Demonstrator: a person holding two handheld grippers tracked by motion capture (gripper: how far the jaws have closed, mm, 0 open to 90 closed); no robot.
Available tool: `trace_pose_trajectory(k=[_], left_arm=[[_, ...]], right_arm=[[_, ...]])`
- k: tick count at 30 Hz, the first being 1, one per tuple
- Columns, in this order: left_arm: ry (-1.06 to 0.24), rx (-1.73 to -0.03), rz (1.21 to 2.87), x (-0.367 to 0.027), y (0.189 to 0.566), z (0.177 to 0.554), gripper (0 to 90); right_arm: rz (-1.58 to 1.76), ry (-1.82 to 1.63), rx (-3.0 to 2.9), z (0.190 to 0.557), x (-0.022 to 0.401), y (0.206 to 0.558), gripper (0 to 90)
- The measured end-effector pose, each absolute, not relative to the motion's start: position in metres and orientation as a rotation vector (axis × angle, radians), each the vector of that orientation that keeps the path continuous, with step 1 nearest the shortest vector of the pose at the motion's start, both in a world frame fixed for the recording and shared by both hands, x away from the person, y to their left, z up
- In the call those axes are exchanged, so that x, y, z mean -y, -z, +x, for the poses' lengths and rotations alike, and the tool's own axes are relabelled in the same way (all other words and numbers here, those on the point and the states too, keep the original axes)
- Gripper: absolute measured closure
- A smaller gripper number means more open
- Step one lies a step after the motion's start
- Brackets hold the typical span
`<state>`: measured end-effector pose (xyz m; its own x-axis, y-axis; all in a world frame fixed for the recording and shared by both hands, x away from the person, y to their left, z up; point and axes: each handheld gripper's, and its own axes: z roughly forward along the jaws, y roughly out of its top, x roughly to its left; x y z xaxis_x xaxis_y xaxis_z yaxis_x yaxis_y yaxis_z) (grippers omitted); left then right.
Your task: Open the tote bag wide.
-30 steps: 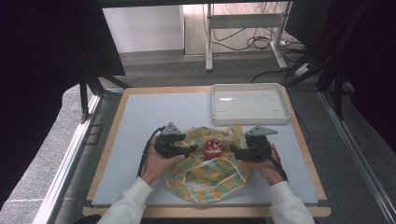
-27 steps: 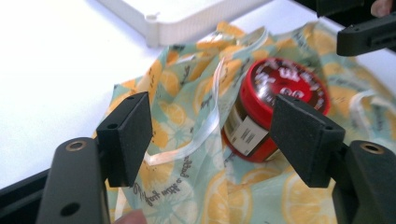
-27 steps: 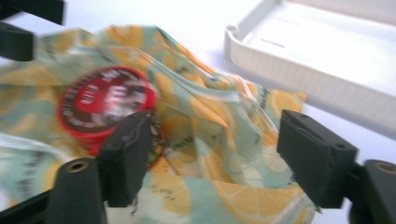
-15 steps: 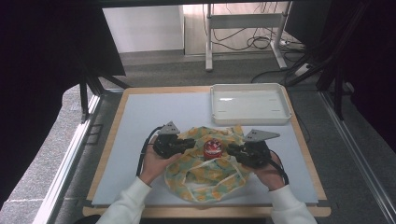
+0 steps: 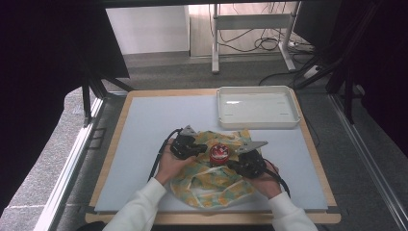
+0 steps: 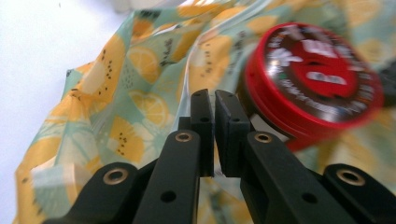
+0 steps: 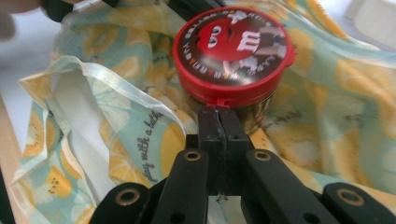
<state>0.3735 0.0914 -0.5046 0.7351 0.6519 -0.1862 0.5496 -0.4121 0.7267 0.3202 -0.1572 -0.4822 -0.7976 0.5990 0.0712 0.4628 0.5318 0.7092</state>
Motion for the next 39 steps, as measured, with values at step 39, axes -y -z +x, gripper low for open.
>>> trace_pose_trajectory(k=[39], left_arm=[[-0.010,-0.988,2.063,-0.082,0.522,0.414,90.0]], right_arm=[[0.894,-1.087,-2.716,0.315,0.160,0.505,89.3]])
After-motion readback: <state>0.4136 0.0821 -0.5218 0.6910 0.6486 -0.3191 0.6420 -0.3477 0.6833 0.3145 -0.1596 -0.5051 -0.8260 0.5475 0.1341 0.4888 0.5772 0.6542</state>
